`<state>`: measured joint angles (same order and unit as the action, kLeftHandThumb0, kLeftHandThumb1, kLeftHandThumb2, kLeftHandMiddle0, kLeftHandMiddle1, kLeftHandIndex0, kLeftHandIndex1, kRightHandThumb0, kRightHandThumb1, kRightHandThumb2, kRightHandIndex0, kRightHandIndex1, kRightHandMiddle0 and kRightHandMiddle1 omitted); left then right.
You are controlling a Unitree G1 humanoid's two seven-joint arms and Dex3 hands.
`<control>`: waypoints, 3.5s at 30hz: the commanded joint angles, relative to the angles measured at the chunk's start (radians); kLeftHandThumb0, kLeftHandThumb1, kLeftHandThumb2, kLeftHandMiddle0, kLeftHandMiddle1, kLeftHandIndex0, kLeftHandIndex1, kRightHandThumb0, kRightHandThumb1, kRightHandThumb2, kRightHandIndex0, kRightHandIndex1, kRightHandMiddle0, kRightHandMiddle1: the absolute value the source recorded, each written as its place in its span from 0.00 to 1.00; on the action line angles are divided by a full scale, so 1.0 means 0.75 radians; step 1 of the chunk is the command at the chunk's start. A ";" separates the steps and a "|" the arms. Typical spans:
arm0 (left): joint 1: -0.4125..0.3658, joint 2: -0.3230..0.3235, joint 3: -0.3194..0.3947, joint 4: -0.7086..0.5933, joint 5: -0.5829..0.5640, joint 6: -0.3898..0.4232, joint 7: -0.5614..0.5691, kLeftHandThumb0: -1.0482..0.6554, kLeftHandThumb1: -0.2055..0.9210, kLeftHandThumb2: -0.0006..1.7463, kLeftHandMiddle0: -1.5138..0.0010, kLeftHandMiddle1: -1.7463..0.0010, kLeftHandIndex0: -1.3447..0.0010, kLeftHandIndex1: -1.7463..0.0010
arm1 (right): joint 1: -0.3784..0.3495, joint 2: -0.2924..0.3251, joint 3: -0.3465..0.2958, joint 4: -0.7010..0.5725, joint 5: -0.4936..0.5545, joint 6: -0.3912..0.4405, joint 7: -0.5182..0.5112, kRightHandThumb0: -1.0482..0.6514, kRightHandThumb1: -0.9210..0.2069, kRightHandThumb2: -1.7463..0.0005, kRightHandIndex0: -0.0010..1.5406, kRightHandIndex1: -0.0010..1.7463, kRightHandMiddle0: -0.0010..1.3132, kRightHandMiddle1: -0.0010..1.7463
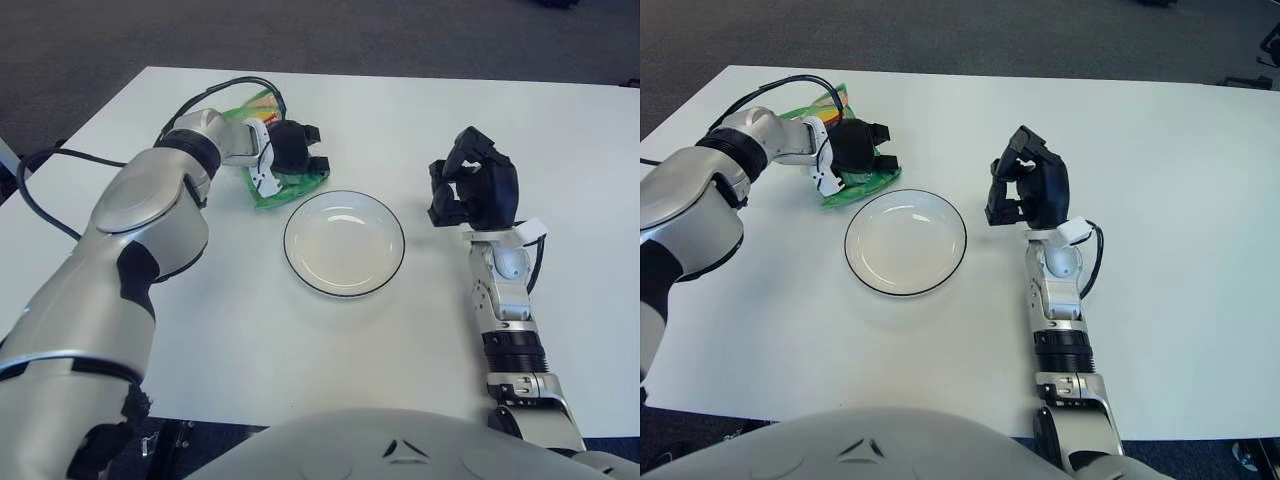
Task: Put the snack into the plate.
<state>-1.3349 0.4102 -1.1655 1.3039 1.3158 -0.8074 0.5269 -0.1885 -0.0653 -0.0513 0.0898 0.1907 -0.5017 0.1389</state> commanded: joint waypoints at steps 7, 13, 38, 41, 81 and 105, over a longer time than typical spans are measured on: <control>0.128 0.054 0.127 0.032 -0.158 -0.007 -0.149 0.26 0.67 0.64 0.19 0.00 0.21 0.00 | 0.335 0.112 0.010 0.123 0.083 0.040 0.022 0.28 0.72 0.10 0.86 1.00 0.60 1.00; 0.137 0.066 0.185 0.012 -0.222 0.025 -0.151 0.38 0.39 0.83 0.17 0.00 0.15 0.00 | 0.324 0.104 0.002 0.143 0.093 0.042 0.037 0.28 0.73 0.09 0.86 1.00 0.61 1.00; 0.261 0.160 0.687 -0.086 -0.686 0.094 -0.130 0.54 0.37 0.84 0.13 0.00 0.15 0.00 | 0.255 0.073 -0.068 0.261 0.124 0.048 0.140 0.28 0.72 0.10 0.87 1.00 0.60 1.00; 0.276 0.167 0.784 -0.104 -0.800 0.060 -0.219 0.54 0.39 0.83 0.13 0.00 0.16 0.00 | 0.242 0.066 -0.081 0.284 0.129 0.050 0.157 0.28 0.72 0.10 0.87 1.00 0.60 1.00; 0.608 0.083 1.242 -1.052 -1.580 -0.020 -1.115 0.57 0.35 0.87 0.10 0.00 0.11 0.00 | 0.066 0.028 -0.201 0.551 0.077 0.038 0.184 0.28 0.70 0.11 0.87 1.00 0.59 1.00; 0.674 0.104 1.121 -1.373 -1.682 -0.242 -1.492 0.58 0.34 0.86 0.14 0.00 0.17 0.00 | 0.040 0.016 -0.199 0.603 0.064 0.024 0.195 0.28 0.71 0.11 0.87 1.00 0.59 1.00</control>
<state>-0.8037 0.4607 -0.3175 0.2967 0.0465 -0.9694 -0.5500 -0.3095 -0.0929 -0.1964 0.4260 0.2438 -0.4630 0.2837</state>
